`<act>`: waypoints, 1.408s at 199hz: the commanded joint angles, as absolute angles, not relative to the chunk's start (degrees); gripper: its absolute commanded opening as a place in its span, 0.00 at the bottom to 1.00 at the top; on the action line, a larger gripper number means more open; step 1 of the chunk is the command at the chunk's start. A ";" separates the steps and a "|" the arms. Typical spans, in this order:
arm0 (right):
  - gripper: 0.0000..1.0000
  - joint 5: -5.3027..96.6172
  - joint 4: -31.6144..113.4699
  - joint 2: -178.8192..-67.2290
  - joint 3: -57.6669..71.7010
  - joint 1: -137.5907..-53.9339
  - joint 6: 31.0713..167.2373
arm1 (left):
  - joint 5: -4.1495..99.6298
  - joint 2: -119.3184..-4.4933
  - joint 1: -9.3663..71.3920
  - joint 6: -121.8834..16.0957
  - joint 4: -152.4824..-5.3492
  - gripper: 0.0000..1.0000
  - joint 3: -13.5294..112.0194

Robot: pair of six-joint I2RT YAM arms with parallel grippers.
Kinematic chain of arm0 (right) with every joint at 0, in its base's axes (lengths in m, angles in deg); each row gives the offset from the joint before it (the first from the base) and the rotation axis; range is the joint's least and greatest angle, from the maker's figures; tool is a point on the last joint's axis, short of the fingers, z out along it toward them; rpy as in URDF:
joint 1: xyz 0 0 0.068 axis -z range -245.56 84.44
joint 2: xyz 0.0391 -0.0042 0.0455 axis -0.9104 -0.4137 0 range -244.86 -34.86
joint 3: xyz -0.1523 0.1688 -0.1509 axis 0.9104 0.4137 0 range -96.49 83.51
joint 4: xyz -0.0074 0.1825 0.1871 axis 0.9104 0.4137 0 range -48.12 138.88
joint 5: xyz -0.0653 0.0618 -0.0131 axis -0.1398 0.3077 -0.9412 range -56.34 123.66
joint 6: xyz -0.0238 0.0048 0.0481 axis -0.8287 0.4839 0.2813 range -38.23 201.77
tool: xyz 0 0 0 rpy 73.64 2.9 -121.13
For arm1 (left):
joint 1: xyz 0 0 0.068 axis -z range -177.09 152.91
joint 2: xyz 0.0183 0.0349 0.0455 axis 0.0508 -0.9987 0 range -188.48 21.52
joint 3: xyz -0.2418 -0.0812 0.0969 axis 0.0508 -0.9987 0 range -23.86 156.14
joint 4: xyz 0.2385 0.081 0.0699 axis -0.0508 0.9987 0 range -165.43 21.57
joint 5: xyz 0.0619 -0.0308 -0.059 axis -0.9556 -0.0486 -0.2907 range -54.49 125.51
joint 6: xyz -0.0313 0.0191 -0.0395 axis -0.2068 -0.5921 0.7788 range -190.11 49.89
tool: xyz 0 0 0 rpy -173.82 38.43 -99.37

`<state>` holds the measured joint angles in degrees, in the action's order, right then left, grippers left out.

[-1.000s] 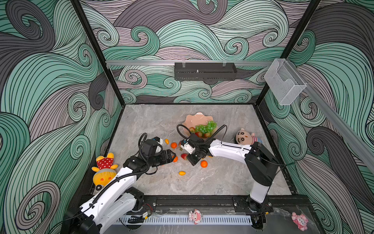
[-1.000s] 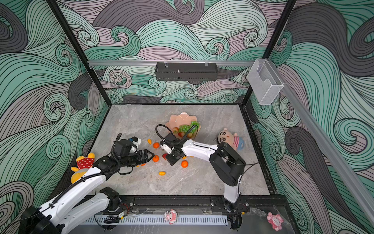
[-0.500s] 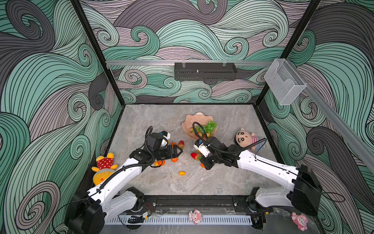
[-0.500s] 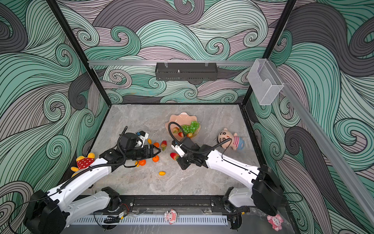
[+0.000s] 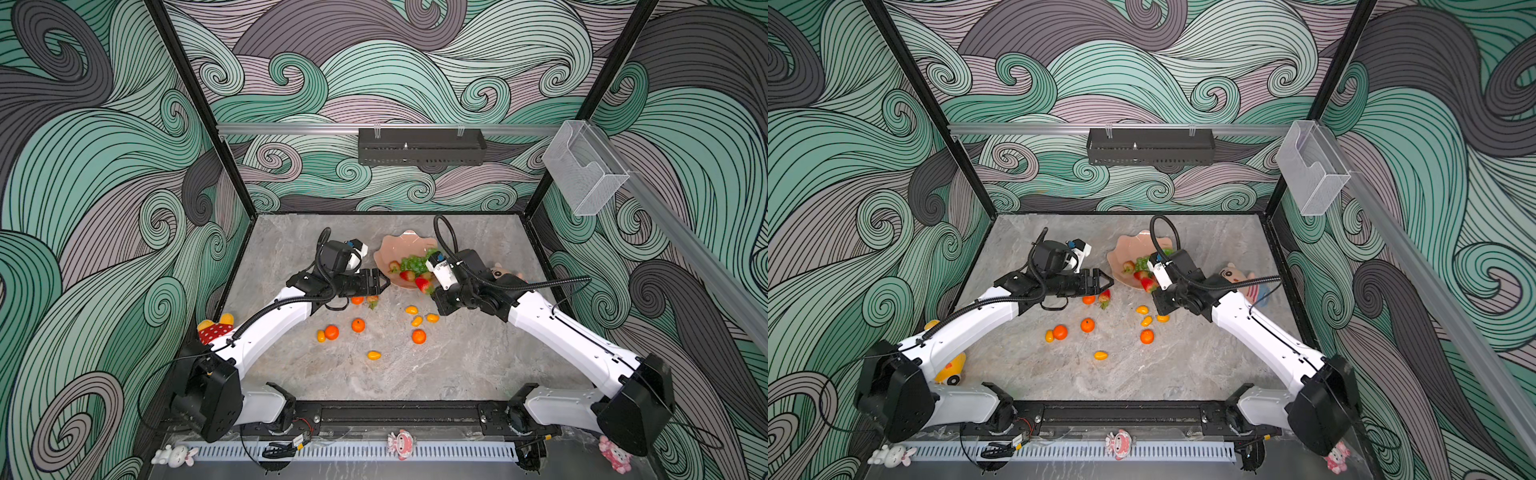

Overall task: Arrange fruit in a fruit bowl
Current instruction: Pick up the fruit from the center of the table, then place the fruit in the fruit bowl.

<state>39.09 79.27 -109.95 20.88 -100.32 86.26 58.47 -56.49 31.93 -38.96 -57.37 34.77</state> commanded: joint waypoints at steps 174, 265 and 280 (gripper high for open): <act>0.03 41.21 83.80 -148.57 -6.44 -98.00 82.21 | 59.24 -69.30 29.82 -44.12 -56.36 0.81 44.37; 0.18 41.27 83.80 -141.79 -3.57 -97.99 82.36 | 56.82 -62.51 29.50 -43.10 -54.26 0.81 40.51; 0.19 41.17 83.23 -138.18 -1.26 -98.06 82.74 | 56.14 -60.42 29.53 -42.40 -53.42 0.81 39.16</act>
<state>41.54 82.96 -145.20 -3.67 -98.12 82.59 57.82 -64.76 29.98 -43.07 -55.77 40.10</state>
